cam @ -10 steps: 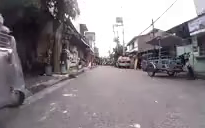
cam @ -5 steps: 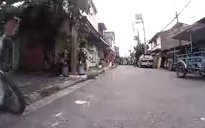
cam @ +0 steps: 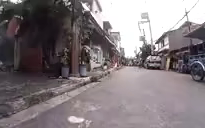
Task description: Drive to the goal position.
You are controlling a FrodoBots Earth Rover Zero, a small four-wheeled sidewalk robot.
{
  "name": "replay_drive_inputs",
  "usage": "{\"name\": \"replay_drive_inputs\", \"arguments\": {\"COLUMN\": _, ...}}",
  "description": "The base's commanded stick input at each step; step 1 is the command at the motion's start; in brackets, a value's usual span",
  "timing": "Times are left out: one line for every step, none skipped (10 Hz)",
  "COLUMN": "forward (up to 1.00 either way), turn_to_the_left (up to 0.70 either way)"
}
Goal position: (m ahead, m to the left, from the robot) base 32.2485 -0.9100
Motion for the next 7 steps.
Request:
{"name": "replay_drive_inputs", "arguments": {"forward": 1.0, "turn_to_the_left": 0.0}}
{"name": "replay_drive_inputs", "arguments": {"forward": 1.0, "turn_to_the_left": -0.27}}
{"name": "replay_drive_inputs", "arguments": {"forward": 1.0, "turn_to_the_left": -0.27}}
{"name": "replay_drive_inputs", "arguments": {"forward": 1.0, "turn_to_the_left": -0.27}}
{"name": "replay_drive_inputs", "arguments": {"forward": 1.0, "turn_to_the_left": -0.27}}
{"name": "replay_drive_inputs", "arguments": {"forward": 1.0, "turn_to_the_left": -0.27}}
{"name": "replay_drive_inputs", "arguments": {"forward": 1.0, "turn_to_the_left": -0.27}}
